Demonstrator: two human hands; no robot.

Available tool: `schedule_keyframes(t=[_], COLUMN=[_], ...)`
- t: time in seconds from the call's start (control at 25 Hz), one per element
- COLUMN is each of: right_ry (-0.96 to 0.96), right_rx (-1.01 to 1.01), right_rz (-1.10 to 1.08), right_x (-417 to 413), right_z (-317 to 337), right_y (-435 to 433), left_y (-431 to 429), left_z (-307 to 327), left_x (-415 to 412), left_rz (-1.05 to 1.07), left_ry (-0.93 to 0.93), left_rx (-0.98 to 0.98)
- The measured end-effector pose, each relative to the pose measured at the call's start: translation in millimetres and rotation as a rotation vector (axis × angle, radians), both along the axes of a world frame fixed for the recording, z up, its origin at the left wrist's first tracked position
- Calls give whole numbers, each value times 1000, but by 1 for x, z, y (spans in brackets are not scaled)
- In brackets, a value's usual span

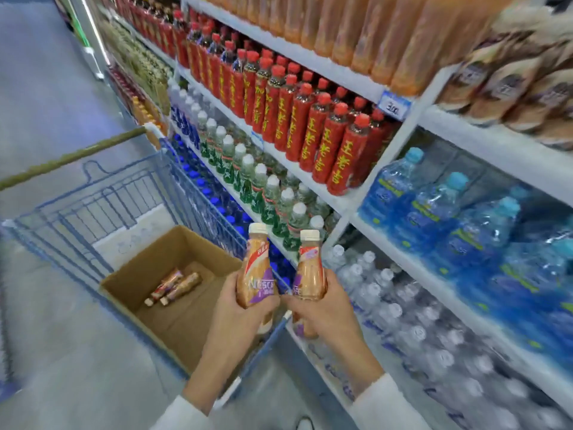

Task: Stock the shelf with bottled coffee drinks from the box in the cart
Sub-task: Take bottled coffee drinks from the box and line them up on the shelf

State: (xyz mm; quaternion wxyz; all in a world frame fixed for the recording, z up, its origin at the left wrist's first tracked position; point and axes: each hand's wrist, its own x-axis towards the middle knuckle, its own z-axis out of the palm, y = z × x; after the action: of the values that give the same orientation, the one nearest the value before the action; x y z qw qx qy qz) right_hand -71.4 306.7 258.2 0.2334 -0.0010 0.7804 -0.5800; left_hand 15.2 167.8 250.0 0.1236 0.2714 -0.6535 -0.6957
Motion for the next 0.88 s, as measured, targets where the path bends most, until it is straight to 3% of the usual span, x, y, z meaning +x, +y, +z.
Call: schedule_keyframes(t=[0.2, 0.52, 0.88], right_ry=[26, 195, 368], right_rx=[-105, -44, -67], right_rz=[-211, -564, -696], right_x=[8, 27, 35], right_z=[22, 56, 115], right_y=[93, 296, 490], left_y=[73, 264, 446], left_z=[13, 41, 107], left_x=[-40, -93, -110], left_rz=[-250, -566, -734], left_ry=[38, 152, 336], left_rx=[-17, -69, -107])
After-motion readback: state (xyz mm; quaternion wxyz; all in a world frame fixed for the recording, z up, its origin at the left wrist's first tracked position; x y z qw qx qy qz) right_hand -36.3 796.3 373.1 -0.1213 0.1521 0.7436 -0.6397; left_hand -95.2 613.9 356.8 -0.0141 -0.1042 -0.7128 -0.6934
